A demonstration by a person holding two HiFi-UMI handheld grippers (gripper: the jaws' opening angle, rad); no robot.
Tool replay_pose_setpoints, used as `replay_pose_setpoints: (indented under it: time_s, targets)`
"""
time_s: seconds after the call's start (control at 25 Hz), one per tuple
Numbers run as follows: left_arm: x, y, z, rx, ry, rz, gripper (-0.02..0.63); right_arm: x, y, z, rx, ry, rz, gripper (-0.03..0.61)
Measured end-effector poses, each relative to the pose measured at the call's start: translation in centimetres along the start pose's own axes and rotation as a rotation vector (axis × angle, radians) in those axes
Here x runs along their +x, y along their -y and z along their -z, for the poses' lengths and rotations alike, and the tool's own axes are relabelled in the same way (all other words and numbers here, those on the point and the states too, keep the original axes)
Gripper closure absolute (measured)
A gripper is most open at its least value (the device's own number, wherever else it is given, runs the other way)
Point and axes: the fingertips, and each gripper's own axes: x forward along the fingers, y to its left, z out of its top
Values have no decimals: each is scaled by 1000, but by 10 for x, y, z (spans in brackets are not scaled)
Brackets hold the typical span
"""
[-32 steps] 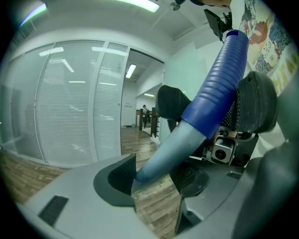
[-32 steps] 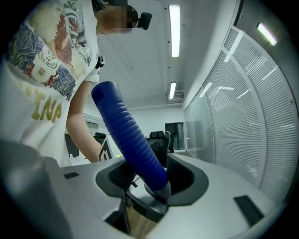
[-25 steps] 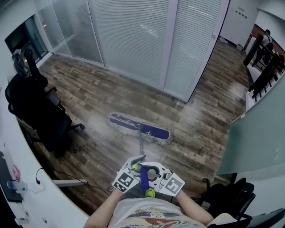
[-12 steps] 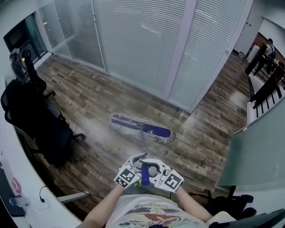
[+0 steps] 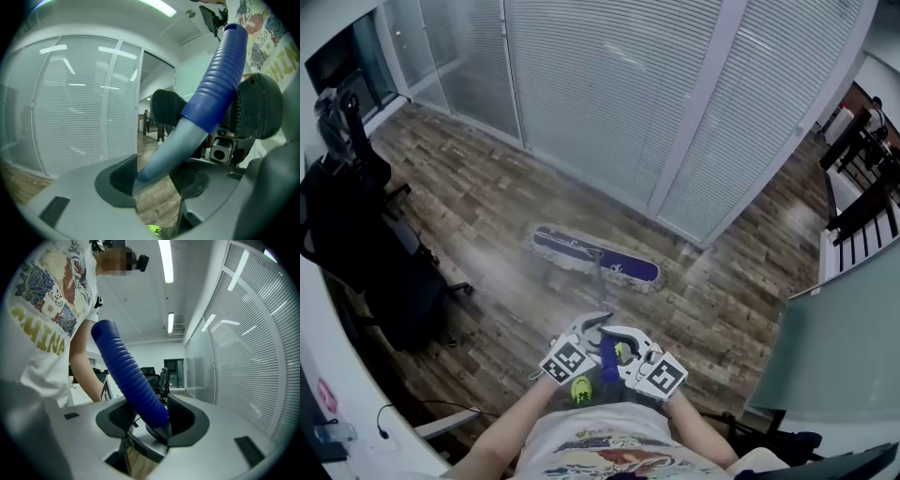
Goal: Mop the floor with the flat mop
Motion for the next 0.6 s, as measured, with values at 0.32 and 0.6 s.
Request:
replay_pose_setpoints:
  time_s: [0.32, 0.6]
  targets:
    - [58, -107, -21, -14, -9, -17, 431, 27, 119, 8, -5, 0, -12, 388]
    - [158, -218, -54, -1, -35, -25, 428, 25, 273, 23, 64, 0, -10, 388]
